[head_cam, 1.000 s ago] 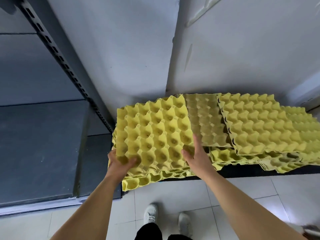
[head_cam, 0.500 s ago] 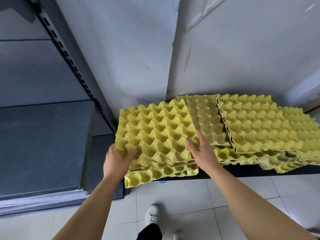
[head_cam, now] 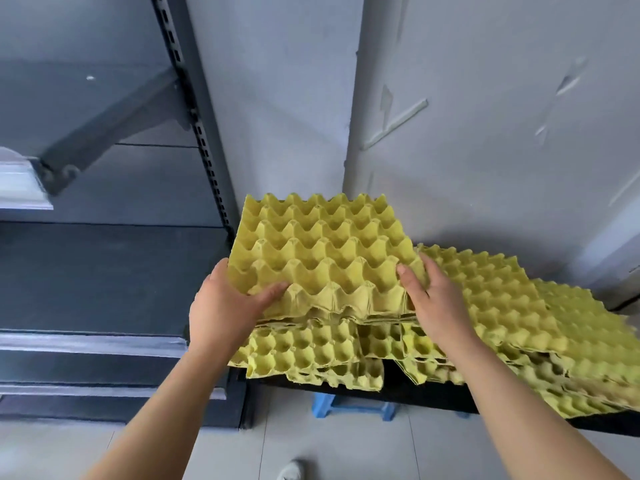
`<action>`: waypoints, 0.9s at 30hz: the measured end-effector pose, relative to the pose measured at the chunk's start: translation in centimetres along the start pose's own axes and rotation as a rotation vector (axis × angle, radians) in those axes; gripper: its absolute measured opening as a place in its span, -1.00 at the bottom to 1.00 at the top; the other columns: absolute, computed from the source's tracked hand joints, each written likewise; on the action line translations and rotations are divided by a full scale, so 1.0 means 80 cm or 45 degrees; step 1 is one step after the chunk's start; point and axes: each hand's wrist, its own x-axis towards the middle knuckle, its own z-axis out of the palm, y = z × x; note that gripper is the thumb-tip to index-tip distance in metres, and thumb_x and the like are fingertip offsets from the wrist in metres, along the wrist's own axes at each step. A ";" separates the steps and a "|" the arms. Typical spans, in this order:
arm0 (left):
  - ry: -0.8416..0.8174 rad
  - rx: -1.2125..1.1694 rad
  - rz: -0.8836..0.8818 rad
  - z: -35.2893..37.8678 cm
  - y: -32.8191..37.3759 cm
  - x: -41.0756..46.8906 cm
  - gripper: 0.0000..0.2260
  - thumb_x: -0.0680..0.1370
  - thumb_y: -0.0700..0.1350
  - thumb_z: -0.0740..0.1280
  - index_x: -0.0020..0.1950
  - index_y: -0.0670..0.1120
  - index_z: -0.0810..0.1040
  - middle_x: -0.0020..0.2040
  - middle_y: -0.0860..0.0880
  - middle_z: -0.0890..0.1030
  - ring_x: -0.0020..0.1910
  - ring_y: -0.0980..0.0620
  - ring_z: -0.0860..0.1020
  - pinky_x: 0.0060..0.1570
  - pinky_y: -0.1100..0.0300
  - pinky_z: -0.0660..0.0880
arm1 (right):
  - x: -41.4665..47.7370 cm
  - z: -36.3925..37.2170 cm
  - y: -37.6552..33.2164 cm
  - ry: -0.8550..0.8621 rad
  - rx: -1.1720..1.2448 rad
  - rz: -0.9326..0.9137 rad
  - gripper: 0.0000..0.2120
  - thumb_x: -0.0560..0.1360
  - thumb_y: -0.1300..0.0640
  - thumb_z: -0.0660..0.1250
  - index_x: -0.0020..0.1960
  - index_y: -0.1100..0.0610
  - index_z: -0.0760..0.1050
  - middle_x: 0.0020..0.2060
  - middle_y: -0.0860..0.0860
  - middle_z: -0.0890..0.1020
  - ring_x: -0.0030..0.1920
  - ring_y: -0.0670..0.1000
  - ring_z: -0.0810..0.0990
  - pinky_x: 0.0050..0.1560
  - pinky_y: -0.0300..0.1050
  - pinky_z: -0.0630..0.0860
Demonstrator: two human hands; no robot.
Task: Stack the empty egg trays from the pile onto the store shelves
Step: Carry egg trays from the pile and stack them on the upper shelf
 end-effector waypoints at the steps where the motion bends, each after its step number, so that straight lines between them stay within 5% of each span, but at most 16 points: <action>1: 0.034 -0.014 0.025 -0.016 0.012 -0.011 -0.51 0.27 0.37 0.45 -0.01 0.09 0.46 -0.15 0.17 0.60 -0.20 0.21 0.53 -0.38 0.23 0.36 | -0.006 -0.014 -0.011 0.024 0.006 -0.032 -0.26 0.50 -0.34 0.08 0.52 0.10 0.19 -0.18 0.11 0.66 -0.21 -0.27 0.54 -0.24 -0.49 0.27; 4: 0.121 -0.072 0.121 -0.064 0.045 -0.040 -0.55 0.27 0.36 0.45 -0.04 0.11 0.47 -0.17 0.16 0.61 -0.19 0.16 0.56 -0.32 0.17 0.43 | -0.020 -0.056 -0.048 0.100 0.058 -0.130 -0.22 0.47 -0.38 0.11 0.50 0.11 0.21 0.10 0.21 0.61 0.08 -0.06 0.53 -0.08 -0.50 0.27; 7: 0.217 -0.147 0.214 -0.116 0.074 -0.060 -0.58 0.28 0.35 0.46 -0.04 0.13 0.49 -0.18 0.20 0.62 -0.18 0.18 0.58 -0.27 0.14 0.47 | -0.029 -0.093 -0.093 0.172 0.122 -0.259 -0.19 0.44 -0.42 0.15 0.48 0.11 0.25 0.22 0.12 0.56 0.06 -0.23 0.46 0.14 -0.25 0.26; 9: 0.297 -0.189 0.260 -0.151 0.088 -0.066 -0.57 0.29 0.34 0.47 -0.02 0.12 0.50 -0.19 0.22 0.62 -0.18 0.21 0.58 -0.24 0.14 0.51 | -0.033 -0.110 -0.128 0.237 0.150 -0.347 -0.25 0.46 -0.36 0.19 0.46 0.14 0.29 0.07 0.09 0.61 -0.21 -0.41 0.44 0.03 -0.42 0.28; 11: 0.378 -0.213 0.290 -0.185 0.095 -0.068 -0.55 0.28 0.35 0.47 0.00 0.12 0.51 -0.19 0.24 0.62 -0.19 0.25 0.57 -0.23 0.16 0.50 | -0.034 -0.119 -0.166 0.284 0.180 -0.426 -0.26 0.47 -0.35 0.21 0.44 0.15 0.31 -0.13 -0.06 0.59 -0.27 -0.56 0.40 -0.19 -0.53 0.28; 14: 0.482 -0.262 0.305 -0.237 0.090 -0.063 -0.52 0.25 0.38 0.46 0.00 0.12 0.52 -0.20 0.29 0.62 -0.20 0.30 0.56 -0.26 0.24 0.45 | -0.037 -0.122 -0.227 0.262 0.225 -0.524 -0.14 0.36 -0.46 0.18 0.43 0.13 0.31 -0.33 -0.11 0.56 -0.30 -0.33 0.53 -0.20 -0.29 0.37; 18: 0.597 -0.308 0.299 -0.308 0.062 -0.049 -0.41 0.22 0.40 0.45 0.11 0.11 0.52 -0.12 0.23 0.63 -0.13 0.24 0.59 -0.20 0.22 0.48 | -0.035 -0.096 -0.306 0.215 0.223 -0.618 -0.05 0.27 -0.51 0.21 0.44 0.11 0.30 0.09 0.06 0.62 0.10 0.01 0.57 0.06 -0.11 0.42; 22: 0.630 -0.328 0.275 -0.388 0.013 -0.024 -0.41 0.25 0.38 0.48 0.13 0.07 0.54 -0.06 0.17 0.65 -0.08 0.13 0.61 -0.16 0.16 0.50 | -0.039 -0.039 -0.393 0.236 0.260 -0.661 -0.36 0.33 -0.44 0.28 0.11 0.07 0.47 -0.28 -0.01 0.62 -0.29 -0.01 0.55 -0.23 -0.07 0.44; 27: 0.667 -0.298 0.233 -0.500 -0.061 0.013 -0.49 0.26 0.37 0.48 0.03 0.09 0.56 -0.13 0.17 0.65 -0.12 0.14 0.61 -0.17 0.14 0.52 | -0.046 0.057 -0.500 0.156 0.277 -0.710 -0.24 0.36 -0.41 0.29 0.30 0.15 0.42 -0.24 -0.03 0.58 -0.25 0.00 0.52 -0.22 -0.12 0.38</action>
